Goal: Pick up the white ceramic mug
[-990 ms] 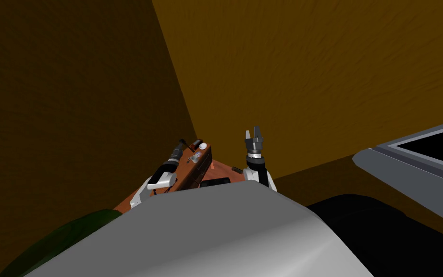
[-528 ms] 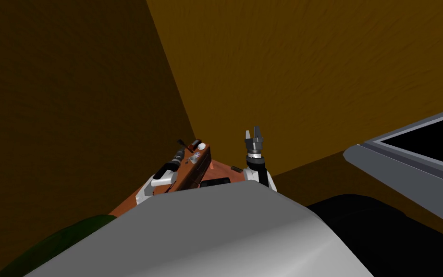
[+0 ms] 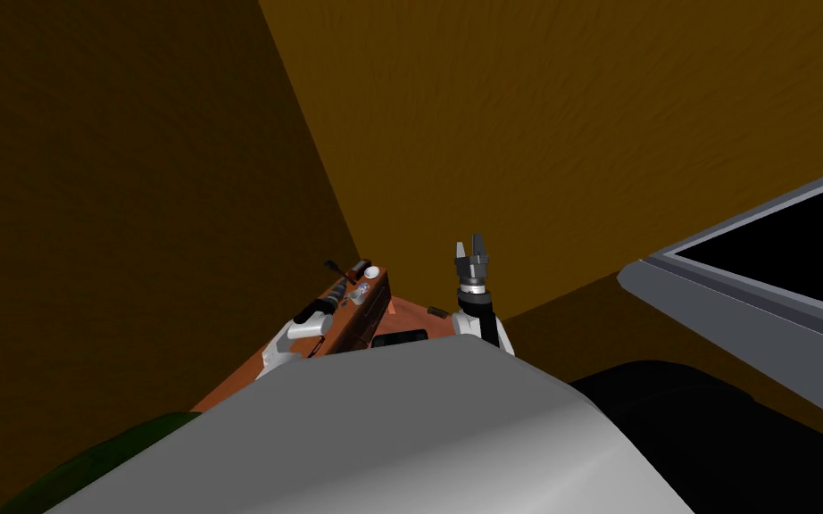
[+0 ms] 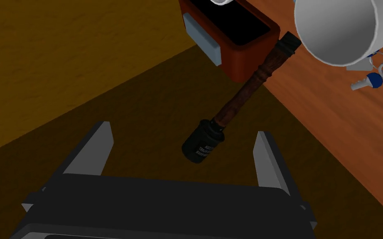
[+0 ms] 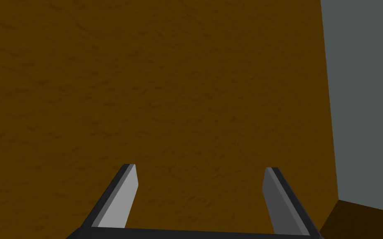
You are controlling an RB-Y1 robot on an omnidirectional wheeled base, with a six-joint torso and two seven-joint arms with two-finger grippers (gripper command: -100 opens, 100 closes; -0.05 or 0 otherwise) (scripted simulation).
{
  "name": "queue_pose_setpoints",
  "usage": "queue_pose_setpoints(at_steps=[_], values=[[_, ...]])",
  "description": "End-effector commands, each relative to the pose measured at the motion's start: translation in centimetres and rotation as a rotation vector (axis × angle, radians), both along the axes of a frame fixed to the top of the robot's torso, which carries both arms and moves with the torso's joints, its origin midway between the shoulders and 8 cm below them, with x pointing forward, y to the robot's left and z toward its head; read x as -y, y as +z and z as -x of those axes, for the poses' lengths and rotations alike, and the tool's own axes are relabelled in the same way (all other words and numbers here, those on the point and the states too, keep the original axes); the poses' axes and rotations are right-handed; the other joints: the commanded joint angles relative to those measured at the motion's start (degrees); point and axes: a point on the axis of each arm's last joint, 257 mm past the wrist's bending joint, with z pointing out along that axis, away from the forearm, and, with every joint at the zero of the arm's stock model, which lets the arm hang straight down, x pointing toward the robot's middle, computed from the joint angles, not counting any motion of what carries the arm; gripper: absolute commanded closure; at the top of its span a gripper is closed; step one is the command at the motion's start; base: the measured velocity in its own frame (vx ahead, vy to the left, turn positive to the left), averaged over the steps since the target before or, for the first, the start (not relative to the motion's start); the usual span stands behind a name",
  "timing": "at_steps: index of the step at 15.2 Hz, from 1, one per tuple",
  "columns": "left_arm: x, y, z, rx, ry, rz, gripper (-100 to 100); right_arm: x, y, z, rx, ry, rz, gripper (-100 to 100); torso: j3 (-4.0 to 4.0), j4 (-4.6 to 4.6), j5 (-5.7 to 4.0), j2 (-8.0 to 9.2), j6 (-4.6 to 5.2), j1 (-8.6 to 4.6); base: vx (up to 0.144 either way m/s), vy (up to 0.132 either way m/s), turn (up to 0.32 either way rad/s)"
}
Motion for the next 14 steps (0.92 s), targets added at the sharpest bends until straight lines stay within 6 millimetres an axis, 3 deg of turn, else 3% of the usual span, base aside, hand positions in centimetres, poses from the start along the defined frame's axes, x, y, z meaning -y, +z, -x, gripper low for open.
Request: queue_pose_setpoints(at_steps=[1,8,14], values=[[-0.6,-1.9,0.0,-0.07,-0.008,-0.015,-100,0.0,0.0,0.0,0.0,0.0,0.0,0,0.0,0.0,0.0,0.0,0.0,0.0,-0.013,0.012,-0.112],[-2.1,-7.1,1.5,-0.258,-0.007,-0.043,-100,0.0,0.0,0.0,0.0,0.0,0.0,0,0.01,0.0,0.0,0.01,0.02,0.02,-0.013,0.016,-0.098],[-3.6,-10.2,2.6,-0.402,-0.014,-0.074,-100,0.0,0.0,0.0,0.0,0.0,0.0,0,0.01,0.01,0.0,0.01,0.02,0.02,-0.015,0.016,-0.108]])
